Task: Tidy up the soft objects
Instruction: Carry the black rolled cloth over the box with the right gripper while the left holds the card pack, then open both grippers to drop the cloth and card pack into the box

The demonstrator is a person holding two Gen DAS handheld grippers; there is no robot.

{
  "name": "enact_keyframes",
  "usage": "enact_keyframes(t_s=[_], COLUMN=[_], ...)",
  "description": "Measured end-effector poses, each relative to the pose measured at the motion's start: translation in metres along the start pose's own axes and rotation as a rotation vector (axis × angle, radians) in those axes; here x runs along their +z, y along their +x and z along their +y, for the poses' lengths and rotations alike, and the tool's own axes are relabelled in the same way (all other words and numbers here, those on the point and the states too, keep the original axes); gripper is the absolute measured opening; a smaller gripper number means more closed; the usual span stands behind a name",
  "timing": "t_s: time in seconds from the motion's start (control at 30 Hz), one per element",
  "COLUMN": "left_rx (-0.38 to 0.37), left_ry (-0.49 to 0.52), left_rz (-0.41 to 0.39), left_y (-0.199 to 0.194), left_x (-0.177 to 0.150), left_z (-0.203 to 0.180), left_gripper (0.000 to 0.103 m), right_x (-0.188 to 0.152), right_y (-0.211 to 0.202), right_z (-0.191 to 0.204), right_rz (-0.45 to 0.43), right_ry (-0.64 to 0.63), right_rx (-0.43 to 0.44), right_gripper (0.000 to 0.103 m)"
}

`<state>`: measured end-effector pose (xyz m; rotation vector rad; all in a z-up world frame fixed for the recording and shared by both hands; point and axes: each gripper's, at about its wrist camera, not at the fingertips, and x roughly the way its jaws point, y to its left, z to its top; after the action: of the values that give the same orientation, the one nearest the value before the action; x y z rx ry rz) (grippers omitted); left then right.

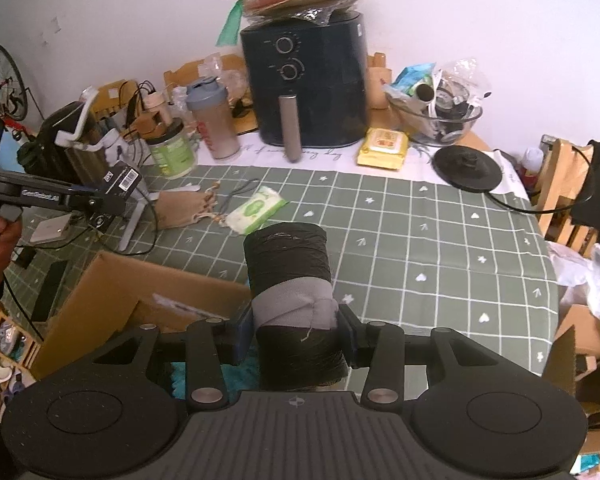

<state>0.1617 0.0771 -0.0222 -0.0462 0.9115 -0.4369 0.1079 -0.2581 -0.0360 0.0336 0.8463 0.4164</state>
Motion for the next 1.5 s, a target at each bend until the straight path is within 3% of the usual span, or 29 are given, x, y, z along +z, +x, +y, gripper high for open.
enact_keyframes(t_s=[0.2,0.37,0.43,0.47,0.5,1.03,1.4,1.43,1.5], left_rx=[-0.027,-0.064,-0.07,-0.066,-0.062,-0.059,-0.017,-0.012,-0.002], left_ry=[0.0,0.057,0.07,0.067,0.061,-0.068,-0.124,-0.13,-0.141], left_rz=[0.011,0.006,0.024,0.022,0.01,0.031,0.024,0.022,0.02], left_y=[-0.015,-0.024,-0.023,-0.023,-0.025,-0.042,-0.054,-0.055,-0.057], left_x=[-0.016,-0.026,-0.029,-0.032,-0.034,-0.073,-0.089,-0.091,-0.094], left_z=[-0.018,-0.036,-0.041,-0.042,-0.043,-0.035,-0.023,-0.021,-0.02], left_gripper=[0.048,0.05,0.062,0.075,0.08,0.08,0.08,0.08,0.08], right_x=[-0.005,-0.007,-0.008,-0.009,-0.01,-0.033,-0.022,-0.023,-0.027], right_y=[-0.004,-0.006,-0.007,-0.007,-0.007,-0.01,-0.016,-0.015,-0.012], right_z=[0.008,0.015,0.019,0.021,0.022,0.04,0.062,0.065,0.069], right_rz=[0.001,-0.001,0.001,0.001,0.002,0.027,0.008,0.023,0.043], right_ry=[-0.007,-0.02,-0.026,-0.028,-0.03,-0.018,-0.199,-0.231,-0.281], right_rx=[0.016,0.031,0.037,0.038,0.04,0.054,0.141,0.145,0.133], right_gripper=[0.046,0.046,0.046,0.046,0.046,0.046,0.047,0.049,0.075])
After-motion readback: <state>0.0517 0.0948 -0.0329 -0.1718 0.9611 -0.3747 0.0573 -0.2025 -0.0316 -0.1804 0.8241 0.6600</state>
